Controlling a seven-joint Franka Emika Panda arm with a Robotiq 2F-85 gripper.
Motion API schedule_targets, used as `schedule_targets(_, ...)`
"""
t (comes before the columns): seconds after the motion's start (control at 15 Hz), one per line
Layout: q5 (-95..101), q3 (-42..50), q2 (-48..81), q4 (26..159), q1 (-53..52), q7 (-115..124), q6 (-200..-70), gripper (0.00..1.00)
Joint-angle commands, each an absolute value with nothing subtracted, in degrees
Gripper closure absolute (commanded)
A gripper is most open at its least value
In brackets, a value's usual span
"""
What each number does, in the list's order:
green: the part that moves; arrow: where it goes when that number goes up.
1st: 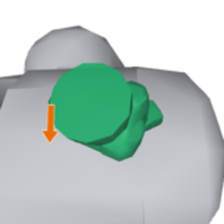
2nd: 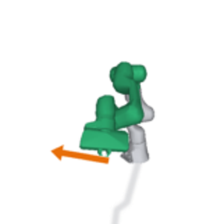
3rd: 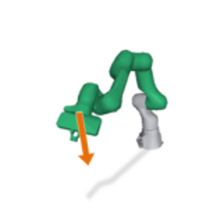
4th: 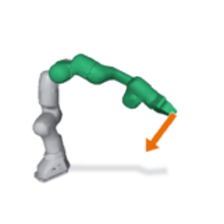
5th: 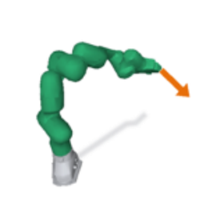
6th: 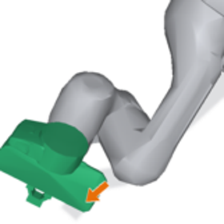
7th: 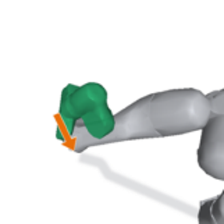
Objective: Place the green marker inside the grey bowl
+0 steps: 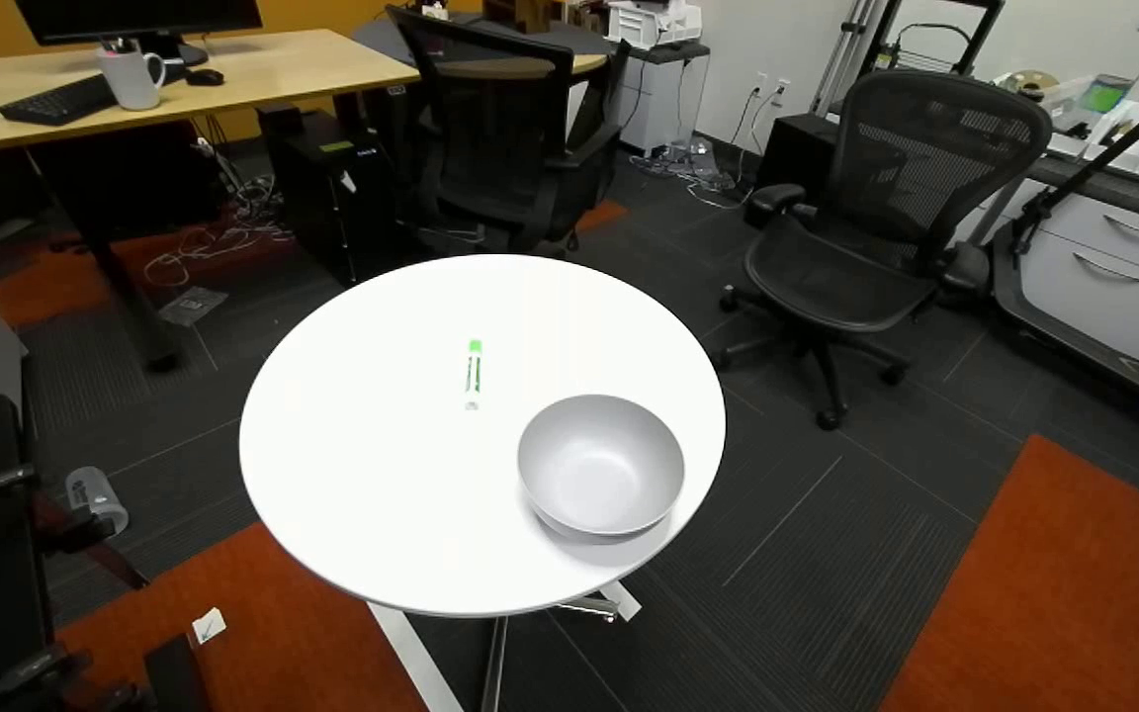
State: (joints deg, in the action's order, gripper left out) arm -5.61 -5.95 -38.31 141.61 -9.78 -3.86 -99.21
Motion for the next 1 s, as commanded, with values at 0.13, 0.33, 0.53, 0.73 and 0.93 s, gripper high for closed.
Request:
schedule_targets(0.13, -2.69, -3.24, -31.41, 140.69, -9.91, -13.96, -109.31, 0.0)
schedule_targets(0.33, -3.51, 0.53, -25.03, 139.46, -10.07, -22.86, -114.87, 0.0)
schedule_targets(0.53, -0.8, 2.53, -18.04, 139.33, -8.92, -30.02, -123.06, 0.0)
schedule_targets(0.73, 0.82, 3.36, -11.03, 139.15, -8.25, -34.39, -133.52, 0.0)
schedule_targets(0.93, 2.08, 2.77, -3.88, 138.44, -7.03, -36.07, -144.95, 0.0)
